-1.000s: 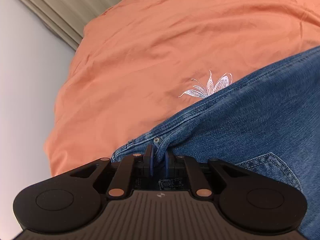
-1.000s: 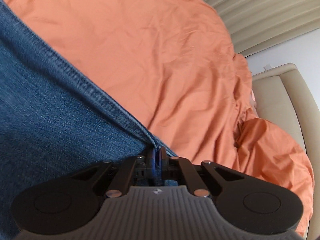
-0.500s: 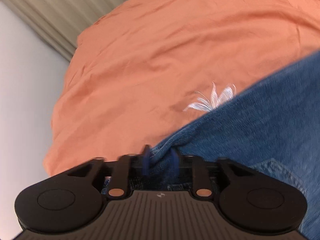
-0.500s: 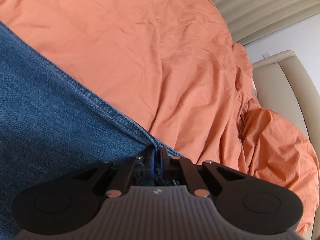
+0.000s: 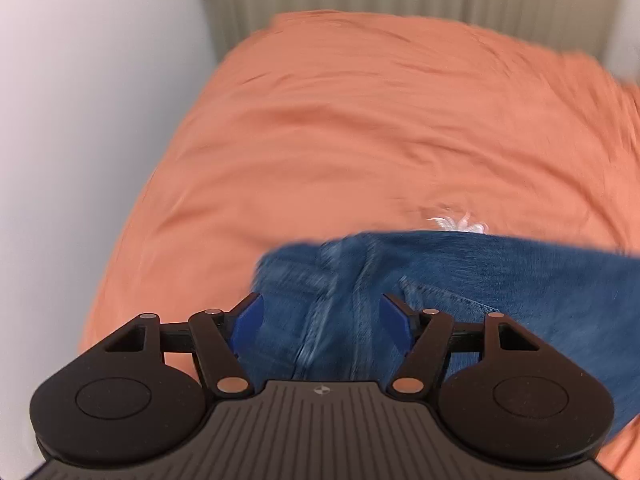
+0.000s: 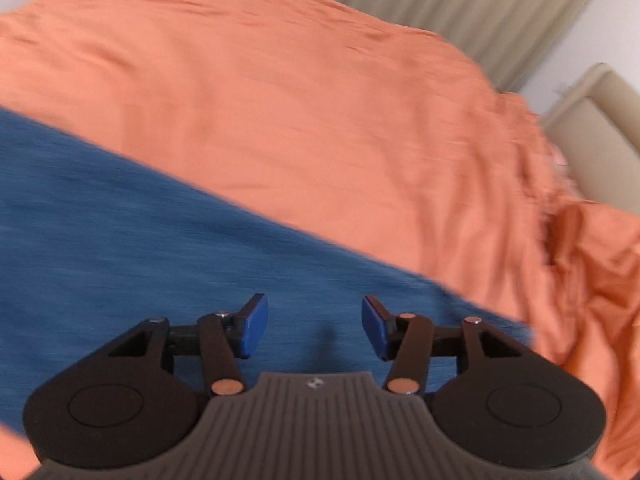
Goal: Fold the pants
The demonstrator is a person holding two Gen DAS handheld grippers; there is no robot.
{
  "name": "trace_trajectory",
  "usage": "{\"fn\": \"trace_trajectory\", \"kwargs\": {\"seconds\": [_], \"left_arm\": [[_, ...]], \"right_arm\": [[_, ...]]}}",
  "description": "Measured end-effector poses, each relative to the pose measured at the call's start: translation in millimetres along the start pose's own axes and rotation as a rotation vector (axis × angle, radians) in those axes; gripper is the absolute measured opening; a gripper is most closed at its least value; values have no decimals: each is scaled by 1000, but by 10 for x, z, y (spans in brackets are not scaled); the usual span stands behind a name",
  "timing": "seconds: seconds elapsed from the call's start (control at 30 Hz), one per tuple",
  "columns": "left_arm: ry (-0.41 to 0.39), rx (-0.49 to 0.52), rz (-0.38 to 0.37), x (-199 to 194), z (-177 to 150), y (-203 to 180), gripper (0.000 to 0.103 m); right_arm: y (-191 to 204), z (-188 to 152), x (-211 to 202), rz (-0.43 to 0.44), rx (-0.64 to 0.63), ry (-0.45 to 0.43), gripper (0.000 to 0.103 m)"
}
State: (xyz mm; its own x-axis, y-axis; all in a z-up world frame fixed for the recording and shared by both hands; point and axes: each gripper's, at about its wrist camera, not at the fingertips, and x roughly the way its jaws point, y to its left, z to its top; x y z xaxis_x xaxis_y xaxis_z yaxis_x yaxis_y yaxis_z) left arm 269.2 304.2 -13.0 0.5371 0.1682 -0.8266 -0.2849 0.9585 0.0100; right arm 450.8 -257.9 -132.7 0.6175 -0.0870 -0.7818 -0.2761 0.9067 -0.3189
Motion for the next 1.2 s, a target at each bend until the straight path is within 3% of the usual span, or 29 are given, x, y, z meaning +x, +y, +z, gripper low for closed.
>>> {"fn": "trace_trajectory", "kwargs": {"seconds": [0.2, 0.3, 0.43, 0.6, 0.73, 0.83, 0.87, 0.97, 1.13, 1.2], "left_arm": [[-36, -301, -77, -89, -593, 641, 77], [-52, -493, -181, 48, -927, 896, 76], [-96, -720, -280, 349, -1227, 1084, 72], [-123, -826, -334, 713, -1344, 1157, 73], [-143, -846, -334, 909, -1291, 1156, 73], [-140, -853, -308, 1012, -1220, 1137, 56], [-135, -836, -295, 1022, -1174, 1119, 46], [-140, -705, -218, 873, -955, 1025, 19], [-253, -396, -54, 46, -497, 617, 16], [-259, -292, 11, -80, -375, 475, 16]], "right_arm": [[886, 13, -471, 237, -23, -52, 49], [1306, -12, -655, 344, -23, -74, 49], [1822, -60, -773, 412, -30, -83, 50], [2213, -82, -842, 459, -25, -70, 51], [2333, -79, -832, 456, -44, -66, 52], [2325, -71, -759, 461, -44, -52, 52], [2339, -60, -749, 462, -42, -48, 52], [2376, -41, -737, 460, -41, -45, 52], [2395, -8, -780, 461, -69, -65, 52], [2383, -24, -777, 466, -82, -57, 53]]}}
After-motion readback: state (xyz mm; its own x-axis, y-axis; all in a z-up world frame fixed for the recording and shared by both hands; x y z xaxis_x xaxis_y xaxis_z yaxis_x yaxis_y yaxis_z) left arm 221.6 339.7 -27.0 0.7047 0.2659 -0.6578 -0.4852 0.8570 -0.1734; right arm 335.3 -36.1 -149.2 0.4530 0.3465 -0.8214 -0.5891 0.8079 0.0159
